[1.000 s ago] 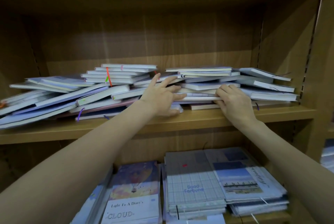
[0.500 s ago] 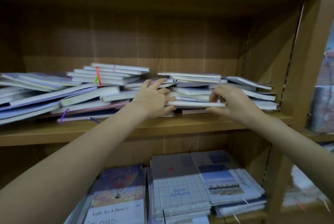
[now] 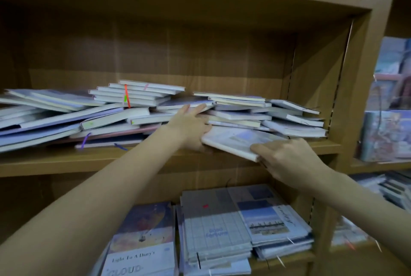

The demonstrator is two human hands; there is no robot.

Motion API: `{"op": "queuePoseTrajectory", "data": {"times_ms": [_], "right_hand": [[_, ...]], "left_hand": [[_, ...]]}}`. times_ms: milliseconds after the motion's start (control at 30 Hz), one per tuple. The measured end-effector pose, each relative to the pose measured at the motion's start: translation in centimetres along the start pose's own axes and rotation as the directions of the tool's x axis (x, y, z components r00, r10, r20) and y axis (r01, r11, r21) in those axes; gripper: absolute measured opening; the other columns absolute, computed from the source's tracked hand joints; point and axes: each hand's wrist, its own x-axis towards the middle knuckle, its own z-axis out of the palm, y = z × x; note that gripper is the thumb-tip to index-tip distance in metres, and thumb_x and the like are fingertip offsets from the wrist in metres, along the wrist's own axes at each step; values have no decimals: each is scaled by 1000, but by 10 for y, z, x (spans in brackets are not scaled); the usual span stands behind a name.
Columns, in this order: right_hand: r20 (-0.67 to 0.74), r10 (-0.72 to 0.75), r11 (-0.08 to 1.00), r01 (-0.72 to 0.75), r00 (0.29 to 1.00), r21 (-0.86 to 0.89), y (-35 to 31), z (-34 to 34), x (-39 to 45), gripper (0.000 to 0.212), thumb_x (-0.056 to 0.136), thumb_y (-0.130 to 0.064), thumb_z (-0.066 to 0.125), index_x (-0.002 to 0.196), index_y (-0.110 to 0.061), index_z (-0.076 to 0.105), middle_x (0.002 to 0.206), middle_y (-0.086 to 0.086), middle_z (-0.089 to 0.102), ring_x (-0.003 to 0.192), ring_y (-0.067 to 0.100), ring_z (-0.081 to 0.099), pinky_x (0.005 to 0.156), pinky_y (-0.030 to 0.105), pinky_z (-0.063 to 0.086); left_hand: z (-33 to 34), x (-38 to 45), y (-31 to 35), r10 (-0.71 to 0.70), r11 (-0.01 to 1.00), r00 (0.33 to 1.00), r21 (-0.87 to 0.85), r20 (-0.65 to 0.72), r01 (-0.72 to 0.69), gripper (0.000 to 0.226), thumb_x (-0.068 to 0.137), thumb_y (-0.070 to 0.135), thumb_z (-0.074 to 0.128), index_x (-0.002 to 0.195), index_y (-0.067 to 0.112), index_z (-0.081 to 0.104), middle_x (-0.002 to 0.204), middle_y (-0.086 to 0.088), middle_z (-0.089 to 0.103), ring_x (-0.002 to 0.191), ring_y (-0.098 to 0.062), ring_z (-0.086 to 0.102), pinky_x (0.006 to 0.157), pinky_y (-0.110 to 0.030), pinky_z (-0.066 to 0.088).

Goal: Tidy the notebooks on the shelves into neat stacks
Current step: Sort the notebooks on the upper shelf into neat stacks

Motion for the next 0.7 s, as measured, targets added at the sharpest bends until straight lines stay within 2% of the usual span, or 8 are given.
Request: {"op": "queuePoseTrajectory", "data": {"times_ms": [100, 167, 333, 400, 467, 533, 633, 700], "right_hand": [[106, 196, 977, -203, 975, 68, 7, 13, -2, 39, 78, -11, 66, 116, -16, 64, 96, 4, 72, 81, 17, 69, 60, 27, 53], [257, 337, 928, -366, 906, 73, 14, 23, 2, 51, 88, -7, 53, 137, -20, 46, 123, 4, 62, 109, 21, 60, 81, 31, 48], [229, 283, 958, -285, 931, -26, 5, 16, 5, 32, 85, -11, 55, 116, -19, 62, 91, 7, 69, 84, 26, 65, 62, 30, 44], [68, 200, 980, -200, 977, -3, -6, 9, -3, 22, 67, -6, 72, 87, -12, 70, 61, 7, 64, 52, 28, 61, 43, 28, 44], [-99, 109, 994, -106, 989, 39, -19, 1, -5, 11, 64, -3, 67, 72, -9, 69, 47, 5, 57, 36, 25, 53, 31, 27, 42], [-157, 43, 996, -31, 987, 80, -30, -7, -1, 22, 74, -8, 46, 72, -7, 68, 49, 5, 58, 37, 25, 53, 32, 28, 43], [-121, 21, 981, 3, 992, 192, -42, -24, 6, 36, 84, -21, 36, 85, -8, 69, 65, 7, 68, 54, 28, 64, 41, 37, 51], [27, 29, 895, -38, 999, 445, -42, -35, 6, 39, 90, -44, 42, 99, -20, 72, 85, -1, 73, 73, 19, 69, 59, 40, 56]], "left_hand": [[26, -23, -1, -11, 994, 952, -107, -307, -23, 56, 95, 45, 41, 145, 25, 29, 151, 6, 31, 145, -11, -4, 115, -37, -4], [31, -31, -3, -13, 992, 961, -127, -276, -23, 63, 92, 47, 48, 146, 24, 25, 152, 4, 29, 144, -11, -5, 115, -36, -2], [28, -52, 1, -77, 928, 958, -370, -278, -33, 64, 86, 41, 61, 142, 26, 34, 150, 6, 32, 143, -13, 11, 114, -34, 8], [39, -64, 3, -139, 872, 925, -486, -352, -54, 58, 86, 29, 64, 139, 25, 40, 146, 4, 39, 139, -17, 26, 112, -31, 14], [46, -74, 6, -237, 770, 879, -631, -413, -89, 48, 86, 17, 64, 132, 22, 49, 141, 0, 46, 133, -18, 37, 109, -29, 23], [49, -83, 7, -342, 676, 827, -728, -446, -113, 39, 87, 10, 62, 125, 20, 57, 132, 0, 54, 125, -16, 45, 104, -27, 30], [52, -95, 0, -312, 770, 724, -610, -615, -186, 33, 81, 12, 63, 113, 17, 66, 115, 3, 65, 108, -12, 55, 94, -39, 43], [55, -100, -4, -260, 810, 699, -544, -666, -217, 32, 78, 13, 64, 109, 17, 69, 110, 6, 67, 103, -10, 55, 91, -37, 45]]}}
